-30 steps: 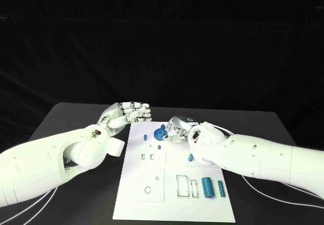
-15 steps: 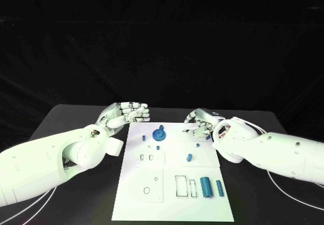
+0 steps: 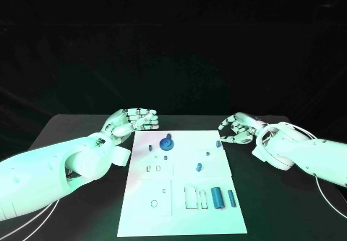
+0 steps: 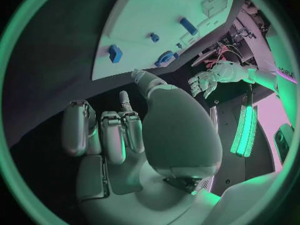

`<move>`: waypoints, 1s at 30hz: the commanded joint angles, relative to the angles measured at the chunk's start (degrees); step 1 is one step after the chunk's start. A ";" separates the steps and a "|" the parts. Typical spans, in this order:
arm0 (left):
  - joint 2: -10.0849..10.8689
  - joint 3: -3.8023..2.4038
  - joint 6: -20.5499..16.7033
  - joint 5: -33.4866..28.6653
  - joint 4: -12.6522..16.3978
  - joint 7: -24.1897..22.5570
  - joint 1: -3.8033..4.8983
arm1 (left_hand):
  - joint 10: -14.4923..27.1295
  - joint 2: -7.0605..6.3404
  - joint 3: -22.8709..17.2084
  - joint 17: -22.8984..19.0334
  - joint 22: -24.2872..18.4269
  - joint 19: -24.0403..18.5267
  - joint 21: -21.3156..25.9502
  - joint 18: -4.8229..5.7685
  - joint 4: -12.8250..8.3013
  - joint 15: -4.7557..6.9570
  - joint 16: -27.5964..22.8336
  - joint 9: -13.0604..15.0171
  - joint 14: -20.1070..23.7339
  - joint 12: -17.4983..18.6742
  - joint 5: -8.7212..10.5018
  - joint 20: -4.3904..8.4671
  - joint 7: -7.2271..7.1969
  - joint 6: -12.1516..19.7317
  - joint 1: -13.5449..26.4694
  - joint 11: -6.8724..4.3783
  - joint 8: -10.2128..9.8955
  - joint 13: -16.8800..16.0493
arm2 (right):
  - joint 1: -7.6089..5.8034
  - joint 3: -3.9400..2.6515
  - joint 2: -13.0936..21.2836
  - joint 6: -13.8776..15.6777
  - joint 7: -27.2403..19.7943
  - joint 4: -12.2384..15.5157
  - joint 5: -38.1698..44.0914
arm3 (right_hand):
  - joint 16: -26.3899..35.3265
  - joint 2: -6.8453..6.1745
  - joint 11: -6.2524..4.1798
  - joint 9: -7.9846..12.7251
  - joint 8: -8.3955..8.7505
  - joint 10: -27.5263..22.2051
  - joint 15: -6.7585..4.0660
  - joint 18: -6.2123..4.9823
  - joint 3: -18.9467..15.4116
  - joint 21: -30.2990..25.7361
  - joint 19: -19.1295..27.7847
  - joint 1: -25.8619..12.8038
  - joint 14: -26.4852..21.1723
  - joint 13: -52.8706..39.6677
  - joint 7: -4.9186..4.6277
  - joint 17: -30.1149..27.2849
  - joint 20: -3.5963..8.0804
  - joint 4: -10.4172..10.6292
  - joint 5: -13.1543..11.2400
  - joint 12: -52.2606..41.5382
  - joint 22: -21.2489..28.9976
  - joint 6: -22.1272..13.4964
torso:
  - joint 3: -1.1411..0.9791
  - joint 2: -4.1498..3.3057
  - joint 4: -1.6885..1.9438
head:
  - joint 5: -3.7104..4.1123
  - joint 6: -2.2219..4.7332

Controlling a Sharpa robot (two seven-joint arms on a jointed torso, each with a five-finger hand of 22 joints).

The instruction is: Assemble the parts on the task board

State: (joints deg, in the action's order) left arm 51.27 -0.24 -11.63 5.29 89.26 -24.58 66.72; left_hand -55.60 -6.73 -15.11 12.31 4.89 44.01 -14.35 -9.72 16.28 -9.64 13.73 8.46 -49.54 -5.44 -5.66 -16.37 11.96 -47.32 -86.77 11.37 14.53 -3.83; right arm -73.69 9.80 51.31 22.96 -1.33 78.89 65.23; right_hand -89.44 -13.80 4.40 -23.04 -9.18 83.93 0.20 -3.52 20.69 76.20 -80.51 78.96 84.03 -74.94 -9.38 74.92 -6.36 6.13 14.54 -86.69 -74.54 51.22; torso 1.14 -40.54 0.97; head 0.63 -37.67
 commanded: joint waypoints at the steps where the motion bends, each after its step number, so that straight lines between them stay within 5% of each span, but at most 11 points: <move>1: -0.14 -0.02 0.93 0.07 -0.06 -0.55 0.01 | -0.25 -0.25 -0.29 0.06 -0.10 0.20 0.03 -0.66 0.02 -0.06 -0.36 -0.07 0.28 0.21 0.26 -0.02 2.12 0.14 0.42 0.04 -0.10 0.04 | 0.55 0.04 0.16 -2.63 -5.69 -1.25 -2.62 | 0.17 0.01 0.19 -0.03 0.43 2.82 0.02 -0.50 0.07 0.01 0.21 0.66 5.31 -10.87 -0.08 12.13 0.15 -0.38 0.27 0.41 -0.02 -0.07 | -0.11 0.00 0.01 | 0.04 -0.21; 30: -0.14 0.00 0.98 0.09 -0.39 -0.55 -0.01 | -0.24 -0.30 -0.34 0.10 -0.11 0.21 0.02 -0.66 -0.03 -0.07 -0.42 -0.09 0.27 0.28 0.26 -0.02 2.13 0.17 0.40 0.05 -0.12 0.04 | 3.93 0.06 -3.54 -3.59 -7.09 -7.59 -3.11 | -0.08 0.71 0.38 -0.11 0.66 3.34 0.31 -0.23 0.54 0.89 -0.48 0.41 5.53 -11.55 -0.32 13.12 -0.04 -0.36 0.76 -0.20 -1.10 0.08 | 0.08 0.08 0.09 | -0.57 -1.08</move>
State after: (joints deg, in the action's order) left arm 51.23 -0.21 -11.59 5.28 88.80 -24.60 66.68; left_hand -55.60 -6.73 -15.11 12.35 4.83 44.01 -14.36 -9.71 16.28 -9.64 13.51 8.47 -49.54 -5.45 -5.66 -16.37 11.96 -47.32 -86.77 11.37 14.53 -3.83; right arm -69.86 9.85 47.95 20.46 -7.46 71.48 62.25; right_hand -89.44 -13.71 4.40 -23.09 -8.74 83.93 0.20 -3.52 20.83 76.85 -80.52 79.47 84.03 -74.92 -9.53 74.90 -6.37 5.70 15.00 -86.69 -74.94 51.06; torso 1.19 -40.47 1.05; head 0.10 -38.60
